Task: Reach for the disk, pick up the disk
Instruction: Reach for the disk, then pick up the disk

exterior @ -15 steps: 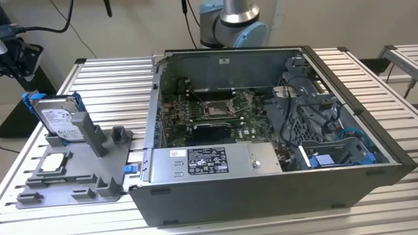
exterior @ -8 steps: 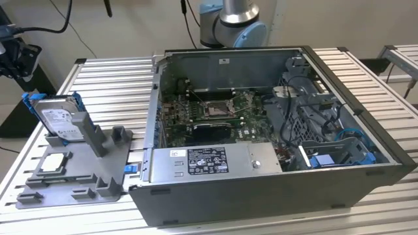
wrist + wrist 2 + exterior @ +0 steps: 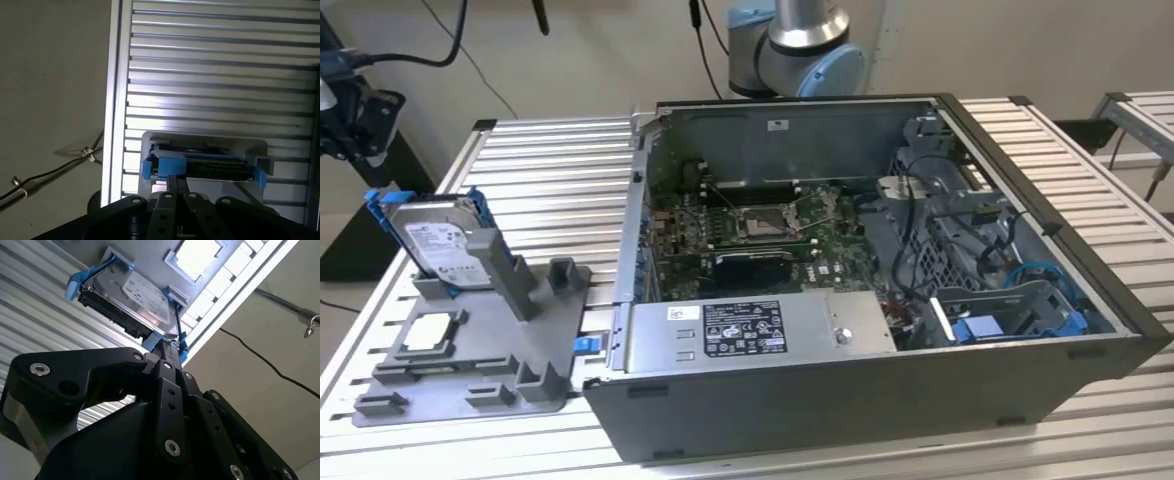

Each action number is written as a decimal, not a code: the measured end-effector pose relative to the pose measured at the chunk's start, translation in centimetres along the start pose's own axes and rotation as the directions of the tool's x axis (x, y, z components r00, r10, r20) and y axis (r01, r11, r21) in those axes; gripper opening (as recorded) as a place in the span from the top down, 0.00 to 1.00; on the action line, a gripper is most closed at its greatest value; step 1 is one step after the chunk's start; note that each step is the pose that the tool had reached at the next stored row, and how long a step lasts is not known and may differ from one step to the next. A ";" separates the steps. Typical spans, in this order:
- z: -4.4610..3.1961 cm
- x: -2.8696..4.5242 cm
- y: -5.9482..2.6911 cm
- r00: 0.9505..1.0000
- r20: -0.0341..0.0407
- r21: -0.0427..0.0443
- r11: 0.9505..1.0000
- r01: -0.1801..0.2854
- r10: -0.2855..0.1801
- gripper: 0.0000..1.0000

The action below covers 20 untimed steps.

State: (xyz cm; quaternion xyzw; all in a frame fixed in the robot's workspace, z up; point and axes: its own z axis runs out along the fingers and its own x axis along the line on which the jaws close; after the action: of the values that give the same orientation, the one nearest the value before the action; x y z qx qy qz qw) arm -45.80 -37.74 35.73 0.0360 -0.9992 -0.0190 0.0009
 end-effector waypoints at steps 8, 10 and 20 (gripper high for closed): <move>-0.01 -0.01 0.00 1.000 -0.001 0.000 1.000 0.026 -0.026 1.00; -0.01 -0.01 0.00 1.000 -0.001 0.000 1.000 0.026 -0.026 1.00; -0.01 -0.01 0.00 0.996 -0.004 0.000 0.996 0.090 -0.090 1.00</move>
State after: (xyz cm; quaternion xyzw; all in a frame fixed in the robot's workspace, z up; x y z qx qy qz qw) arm -45.80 -37.74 35.73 0.0810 -0.9965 -0.0189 0.0018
